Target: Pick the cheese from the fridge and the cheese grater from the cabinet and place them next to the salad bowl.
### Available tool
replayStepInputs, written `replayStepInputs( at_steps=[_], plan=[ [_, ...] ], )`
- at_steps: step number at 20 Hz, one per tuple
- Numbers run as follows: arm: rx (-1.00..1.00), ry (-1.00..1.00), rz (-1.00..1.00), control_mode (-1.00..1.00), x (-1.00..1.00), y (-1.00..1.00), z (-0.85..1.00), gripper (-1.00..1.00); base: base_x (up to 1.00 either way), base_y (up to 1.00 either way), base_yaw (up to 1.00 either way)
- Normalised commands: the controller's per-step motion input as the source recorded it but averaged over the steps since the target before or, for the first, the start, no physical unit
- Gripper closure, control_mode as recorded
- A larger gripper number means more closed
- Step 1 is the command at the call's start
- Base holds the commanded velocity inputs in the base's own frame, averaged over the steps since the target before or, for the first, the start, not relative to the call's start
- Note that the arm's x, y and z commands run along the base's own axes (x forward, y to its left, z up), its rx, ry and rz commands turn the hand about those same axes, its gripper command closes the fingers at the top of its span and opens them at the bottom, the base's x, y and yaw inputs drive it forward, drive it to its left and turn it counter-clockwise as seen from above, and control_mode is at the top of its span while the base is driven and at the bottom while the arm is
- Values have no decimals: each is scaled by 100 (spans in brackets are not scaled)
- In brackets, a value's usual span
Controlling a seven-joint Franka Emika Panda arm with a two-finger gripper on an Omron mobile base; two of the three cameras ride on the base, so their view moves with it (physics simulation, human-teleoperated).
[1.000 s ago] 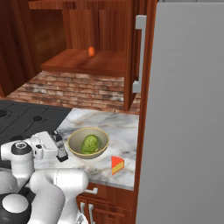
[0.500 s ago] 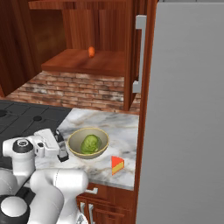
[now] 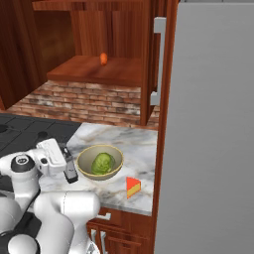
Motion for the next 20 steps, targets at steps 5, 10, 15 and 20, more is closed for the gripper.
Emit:
replayStepInputs(
  at_steps=[5, 10, 15, 20],
  plan=[
    [0, -17, 0, -100, -8, -2, 46, -100, 0, 0, 0],
    [0, -23, 1, -100, -11, 0, 53, -100, 0, 0, 0],
    [0, -20, 0, -100, -21, -5, 68, -100, 0, 0, 0],
    [11, 4, -1, -100, -78, -38, 91, -100, 0, 0, 0]
  ],
)
